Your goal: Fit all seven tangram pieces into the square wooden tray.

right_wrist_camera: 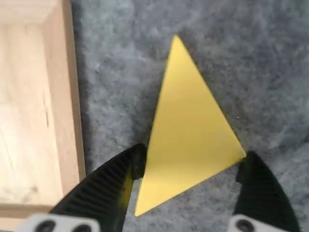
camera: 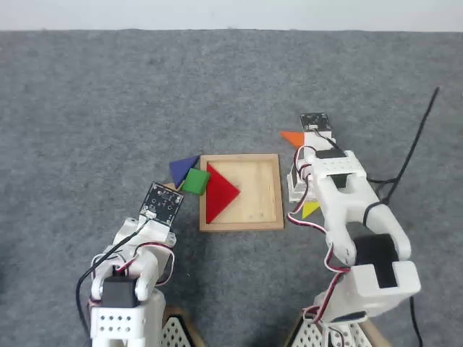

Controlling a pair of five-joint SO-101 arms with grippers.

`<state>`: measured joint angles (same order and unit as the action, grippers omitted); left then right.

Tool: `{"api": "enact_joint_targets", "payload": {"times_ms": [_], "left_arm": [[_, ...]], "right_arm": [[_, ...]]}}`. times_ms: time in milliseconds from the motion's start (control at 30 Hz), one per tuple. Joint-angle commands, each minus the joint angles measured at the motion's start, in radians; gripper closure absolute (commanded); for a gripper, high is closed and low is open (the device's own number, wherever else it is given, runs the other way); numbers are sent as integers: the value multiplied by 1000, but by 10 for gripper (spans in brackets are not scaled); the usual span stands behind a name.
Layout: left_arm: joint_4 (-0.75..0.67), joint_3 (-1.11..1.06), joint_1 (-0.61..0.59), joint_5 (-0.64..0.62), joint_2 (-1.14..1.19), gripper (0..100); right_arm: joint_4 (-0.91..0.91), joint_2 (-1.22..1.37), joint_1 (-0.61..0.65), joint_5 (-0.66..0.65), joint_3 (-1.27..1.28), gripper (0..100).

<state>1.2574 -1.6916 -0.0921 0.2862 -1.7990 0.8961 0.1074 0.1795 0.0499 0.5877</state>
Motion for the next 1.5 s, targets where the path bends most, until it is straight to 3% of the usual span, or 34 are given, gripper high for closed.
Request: {"api": "enact_joint_targets", "payload": {"times_ms": [0, 367, 667, 1033, 1467], "left_arm": [[5, 8, -5, -3, -3, 958], [5, 8, -5, -3, -3, 958], [5, 8, -5, -3, -3, 958], [5, 8, -5, -3, -3, 958], [5, 8, -5, -3, -3, 958]], "right_arm": [[-21, 7, -10, 6, -37, 727], [2, -1, -13, -66, -37, 768], [185, -61, -67, -187, -180, 628], [102, 8, -61, -358, -195, 623], [56, 134, -61, -361, -210, 625]]}}
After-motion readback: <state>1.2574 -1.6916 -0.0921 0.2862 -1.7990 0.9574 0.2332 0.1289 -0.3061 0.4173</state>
